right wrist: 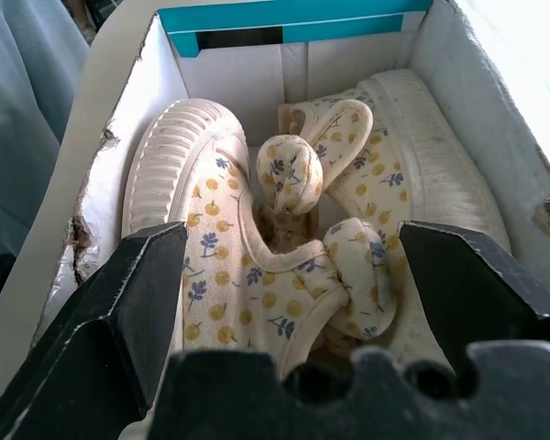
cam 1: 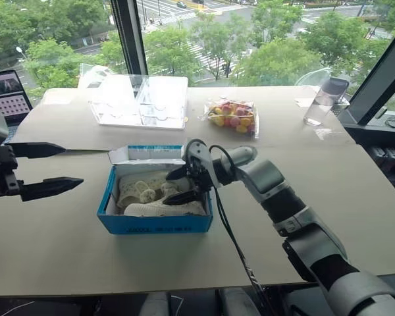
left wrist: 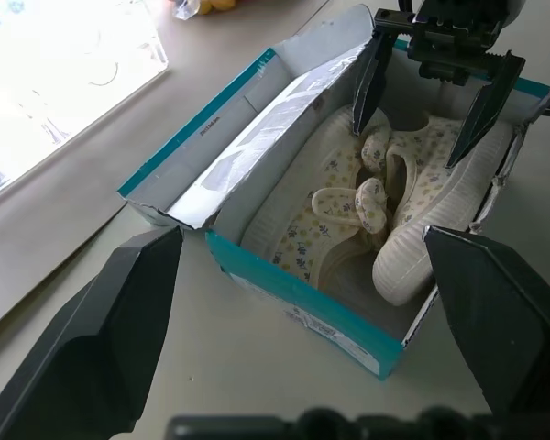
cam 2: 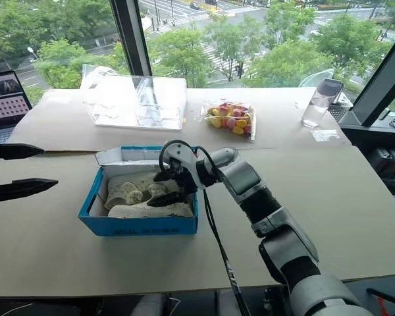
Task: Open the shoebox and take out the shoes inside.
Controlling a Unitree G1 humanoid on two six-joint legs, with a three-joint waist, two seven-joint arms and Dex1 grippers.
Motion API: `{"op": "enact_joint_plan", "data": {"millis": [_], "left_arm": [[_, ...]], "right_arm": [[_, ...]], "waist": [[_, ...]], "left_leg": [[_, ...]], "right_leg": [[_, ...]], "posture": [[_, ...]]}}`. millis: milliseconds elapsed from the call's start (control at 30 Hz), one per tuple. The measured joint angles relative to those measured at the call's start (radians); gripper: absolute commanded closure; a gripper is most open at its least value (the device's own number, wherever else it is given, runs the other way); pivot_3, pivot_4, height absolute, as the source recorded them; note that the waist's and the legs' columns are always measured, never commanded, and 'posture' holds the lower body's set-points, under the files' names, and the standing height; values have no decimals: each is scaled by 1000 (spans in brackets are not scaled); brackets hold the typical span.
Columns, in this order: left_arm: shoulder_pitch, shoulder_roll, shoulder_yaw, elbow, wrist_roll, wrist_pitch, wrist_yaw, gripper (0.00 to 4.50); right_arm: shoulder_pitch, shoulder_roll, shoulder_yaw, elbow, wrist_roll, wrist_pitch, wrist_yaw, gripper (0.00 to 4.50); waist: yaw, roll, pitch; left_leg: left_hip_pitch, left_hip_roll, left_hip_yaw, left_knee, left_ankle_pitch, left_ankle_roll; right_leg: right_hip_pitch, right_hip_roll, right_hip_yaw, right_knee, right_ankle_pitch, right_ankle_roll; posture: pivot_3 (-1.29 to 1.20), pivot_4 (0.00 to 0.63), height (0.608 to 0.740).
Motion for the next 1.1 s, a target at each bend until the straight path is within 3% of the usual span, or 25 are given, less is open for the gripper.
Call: {"op": "enact_joint_plan", "data": {"millis": [333,400,633,867,967,1100], "left_arm": [[-6,-1,-9,-7,-1,0,14,0],[-13,-1,-20,-7,-1,-2,17,0],[-35,-1,-46,-4,-2,-13,19,0],[-42,-1,-58,-1,-2,-13,23,0],[-44,-1,-59,-1,-2,-13,23,0],[-44,-1,-60,1,-2,-13,23,0]], "right_arm": [[24,-43,50,-64,-38,-8,45,3908],[25,-43,52,-66,-39,-5,47,4406],[33,-43,50,-86,-32,8,51,4406],[37,-95,-45,-199,97,115,118,4406],[-6,-174,-63,-230,130,132,166,3733],[-49,-240,-78,-213,89,100,172,2375]], "waist": [[5,0,0],[5,0,0],[6,0,0],[4,0,0],[4,1,0],[3,0,0]], "left_leg": [[0,-1,0,0,0,0],[0,-1,0,0,0,0],[-1,-1,0,0,0,0],[-2,-1,-1,0,0,0],[-2,-1,-1,0,0,0],[-2,-1,0,0,0,0]], "right_leg": [[1,0,0,0,-1,1],[1,0,0,0,-1,1],[0,0,0,0,-1,1],[-1,0,0,0,-1,1],[-2,0,0,0,-1,1],[-2,0,0,-1,-1,1]], "posture": [[0,150,740],[0,150,740],[0,150,740],[0,150,740],[0,150,740],[0,150,740]]}}
